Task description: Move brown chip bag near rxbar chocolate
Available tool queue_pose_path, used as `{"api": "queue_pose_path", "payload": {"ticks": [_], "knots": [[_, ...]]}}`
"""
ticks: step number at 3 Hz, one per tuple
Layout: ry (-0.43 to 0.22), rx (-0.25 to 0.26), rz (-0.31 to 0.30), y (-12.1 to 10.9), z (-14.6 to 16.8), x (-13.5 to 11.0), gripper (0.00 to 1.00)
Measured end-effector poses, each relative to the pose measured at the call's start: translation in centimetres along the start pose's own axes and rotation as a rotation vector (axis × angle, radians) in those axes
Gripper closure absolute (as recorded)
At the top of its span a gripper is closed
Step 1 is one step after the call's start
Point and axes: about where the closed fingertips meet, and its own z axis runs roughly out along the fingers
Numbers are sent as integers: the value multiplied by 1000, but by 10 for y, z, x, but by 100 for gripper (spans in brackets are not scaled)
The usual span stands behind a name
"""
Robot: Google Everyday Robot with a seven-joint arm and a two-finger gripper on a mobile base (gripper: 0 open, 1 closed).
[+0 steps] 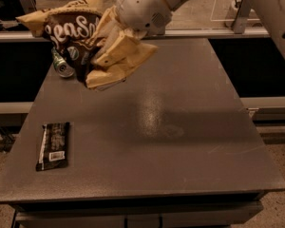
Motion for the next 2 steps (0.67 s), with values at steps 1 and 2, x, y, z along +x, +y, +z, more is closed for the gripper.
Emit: {"api": "queue_pose_path", "payload": {"ticks": [1, 2], "knots": [[-1, -1, -3, -1, 2, -2, 58], [-2, -1, -6, -2, 4, -3, 35]]}}
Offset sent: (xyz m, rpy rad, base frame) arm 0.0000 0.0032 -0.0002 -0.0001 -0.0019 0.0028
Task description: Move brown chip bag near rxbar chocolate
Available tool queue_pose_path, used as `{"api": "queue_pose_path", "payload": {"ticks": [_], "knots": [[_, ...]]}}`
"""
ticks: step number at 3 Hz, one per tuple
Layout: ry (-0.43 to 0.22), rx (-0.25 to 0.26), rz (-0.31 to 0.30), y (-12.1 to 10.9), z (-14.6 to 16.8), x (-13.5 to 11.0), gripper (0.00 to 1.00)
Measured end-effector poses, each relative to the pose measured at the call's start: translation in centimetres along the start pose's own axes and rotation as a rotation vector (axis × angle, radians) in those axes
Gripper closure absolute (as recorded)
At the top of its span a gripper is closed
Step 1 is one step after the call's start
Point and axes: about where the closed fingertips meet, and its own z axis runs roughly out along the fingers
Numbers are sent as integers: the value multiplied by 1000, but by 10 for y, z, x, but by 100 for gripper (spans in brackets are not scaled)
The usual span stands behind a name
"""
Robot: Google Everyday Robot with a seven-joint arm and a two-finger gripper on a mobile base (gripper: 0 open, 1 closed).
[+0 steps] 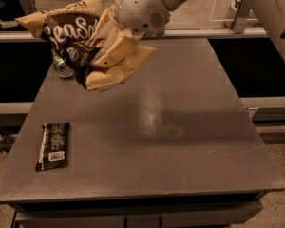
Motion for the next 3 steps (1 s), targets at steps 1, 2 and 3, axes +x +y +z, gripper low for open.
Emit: {"api": "queue_pose_path", "payload": {"ticks": [1, 2, 3], "knots": [[-1, 0, -2, -1, 2, -1, 12], [-3, 0, -4, -1, 3, -3, 0], [-3, 0, -4, -1, 3, -3, 0]]}}
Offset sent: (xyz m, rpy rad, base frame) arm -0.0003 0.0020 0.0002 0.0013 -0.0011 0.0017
